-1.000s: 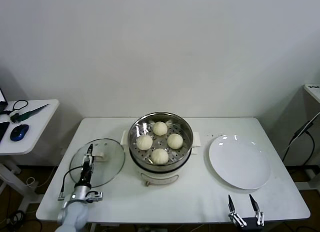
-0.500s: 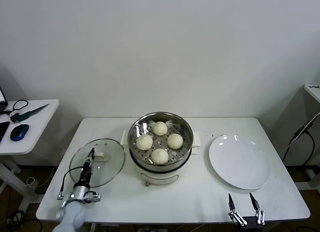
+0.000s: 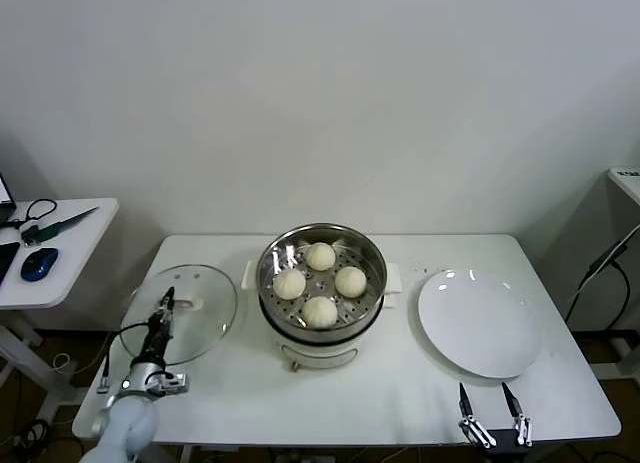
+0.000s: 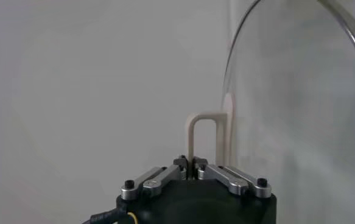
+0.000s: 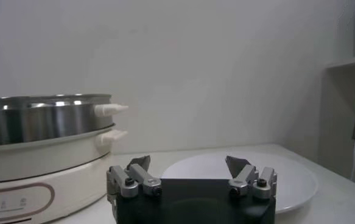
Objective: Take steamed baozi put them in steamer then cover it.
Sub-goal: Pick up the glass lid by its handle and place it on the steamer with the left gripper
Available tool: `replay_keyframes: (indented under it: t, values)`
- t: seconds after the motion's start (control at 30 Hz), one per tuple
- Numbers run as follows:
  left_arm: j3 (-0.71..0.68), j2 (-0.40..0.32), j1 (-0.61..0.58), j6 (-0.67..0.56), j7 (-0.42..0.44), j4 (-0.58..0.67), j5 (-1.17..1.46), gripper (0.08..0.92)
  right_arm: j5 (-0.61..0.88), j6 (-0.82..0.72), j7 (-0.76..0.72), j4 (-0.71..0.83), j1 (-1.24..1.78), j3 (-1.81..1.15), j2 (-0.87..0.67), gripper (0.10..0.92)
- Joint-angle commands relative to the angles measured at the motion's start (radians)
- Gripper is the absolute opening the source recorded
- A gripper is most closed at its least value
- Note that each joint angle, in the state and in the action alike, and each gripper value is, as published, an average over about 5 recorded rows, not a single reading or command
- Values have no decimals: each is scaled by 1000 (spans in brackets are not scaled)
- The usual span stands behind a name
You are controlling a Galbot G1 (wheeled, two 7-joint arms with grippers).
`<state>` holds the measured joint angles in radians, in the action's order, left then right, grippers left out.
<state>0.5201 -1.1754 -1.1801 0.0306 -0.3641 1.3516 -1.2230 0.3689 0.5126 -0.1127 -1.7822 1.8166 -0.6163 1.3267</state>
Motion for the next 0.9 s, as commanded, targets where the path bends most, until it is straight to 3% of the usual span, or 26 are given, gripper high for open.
replay_keyframes:
  t: [0.03, 0.17, 0.47, 0.7, 0.9]
  values:
    - [-12, -6, 10, -26, -5, 14, 55, 149, -7, -2, 4, -4, 1, 2, 2, 823]
    - [9, 50, -32, 11, 50, 159, 119, 149, -19, 1, 5, 2, -1, 8, 7, 823]
    - [12, 210, -106, 261, 263, 505, 331, 149, -30, 3, 10, -4, 2, 14, 6, 823]
    - [-39, 258, -41, 420, 399, 667, 349, 149, -39, -14, 20, -7, -13, 12, 7, 823]
    - [-241, 255, 72, 589, 497, 743, 310, 149, -46, -19, 21, -6, -30, 11, 18, 823]
